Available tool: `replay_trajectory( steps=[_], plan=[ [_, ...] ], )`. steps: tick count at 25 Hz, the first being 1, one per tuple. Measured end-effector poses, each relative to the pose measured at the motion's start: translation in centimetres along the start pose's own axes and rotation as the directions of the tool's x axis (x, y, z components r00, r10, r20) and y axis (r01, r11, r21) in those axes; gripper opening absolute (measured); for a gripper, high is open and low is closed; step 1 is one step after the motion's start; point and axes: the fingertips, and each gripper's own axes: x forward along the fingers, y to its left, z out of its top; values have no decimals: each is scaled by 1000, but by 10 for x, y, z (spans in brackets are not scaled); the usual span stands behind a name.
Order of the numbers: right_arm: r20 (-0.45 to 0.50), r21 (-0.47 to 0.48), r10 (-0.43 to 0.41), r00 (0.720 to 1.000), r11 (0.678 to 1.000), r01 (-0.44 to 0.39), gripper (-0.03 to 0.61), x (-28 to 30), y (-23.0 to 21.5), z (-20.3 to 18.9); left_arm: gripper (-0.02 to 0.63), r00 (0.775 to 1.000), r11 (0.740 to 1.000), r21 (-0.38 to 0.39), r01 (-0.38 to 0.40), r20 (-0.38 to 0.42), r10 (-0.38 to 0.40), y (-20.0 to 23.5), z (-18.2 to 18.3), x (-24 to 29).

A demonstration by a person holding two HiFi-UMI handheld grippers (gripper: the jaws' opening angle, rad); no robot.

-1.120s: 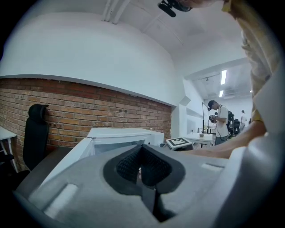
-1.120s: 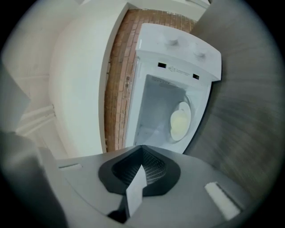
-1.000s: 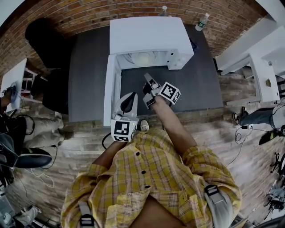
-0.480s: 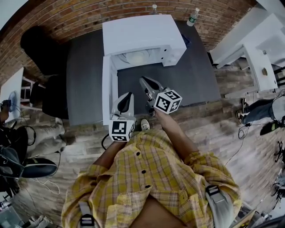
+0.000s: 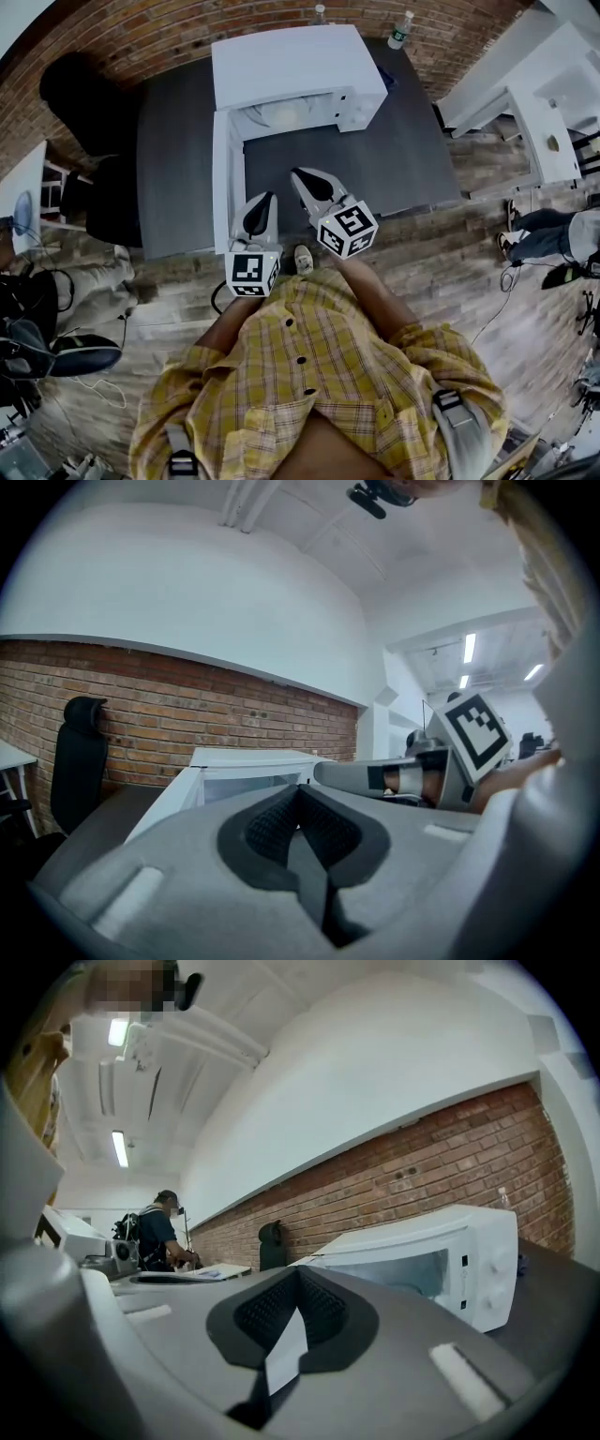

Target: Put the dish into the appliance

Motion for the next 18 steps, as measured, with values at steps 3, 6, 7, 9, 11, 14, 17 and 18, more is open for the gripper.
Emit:
replay_trajectory(
  steps=[3, 6, 7, 9, 11, 14, 17, 18],
  plan=[
    [5, -66, -15, 1000, 998, 15, 2, -5, 10, 3, -3, 1000, 1000, -5, -4, 6, 5, 1, 0, -3],
    [17, -113, -36, 999, 993, 38, 2, -13, 16, 6, -3, 1000, 1000, -6, -8, 12, 8, 0, 1, -6],
    [21, -120, -41, 999, 992, 43, 2, -15, 17, 6, -2, 1000, 1000, -7, -9, 14, 9, 0, 2, -7],
    [21, -124, -47, 999, 991, 50, 2, -19, 18, 5, -3, 1000, 1000, -9, -9, 19, 9, 0, 2, -8],
    [17, -125, -52, 998, 991, 54, 2, -22, 18, 3, -3, 1000, 1000, -11, -8, 23, 8, 0, 2, -8],
    [15, -132, -62, 998, 989, 63, 2, -27, 19, 2, -3, 1000, 1000, -14, -8, 28, 9, 0, 2, -10],
    [9, -132, -60, 998, 989, 61, 2, -31, 22, -2, -2, 999, 1000, -18, -6, 32, 7, -2, 2, -11],
    [7, -129, -61, 998, 990, 62, 2, -31, 22, -3, -3, 999, 1000, -16, -4, 33, 5, -4, 3, -11]
  ],
)
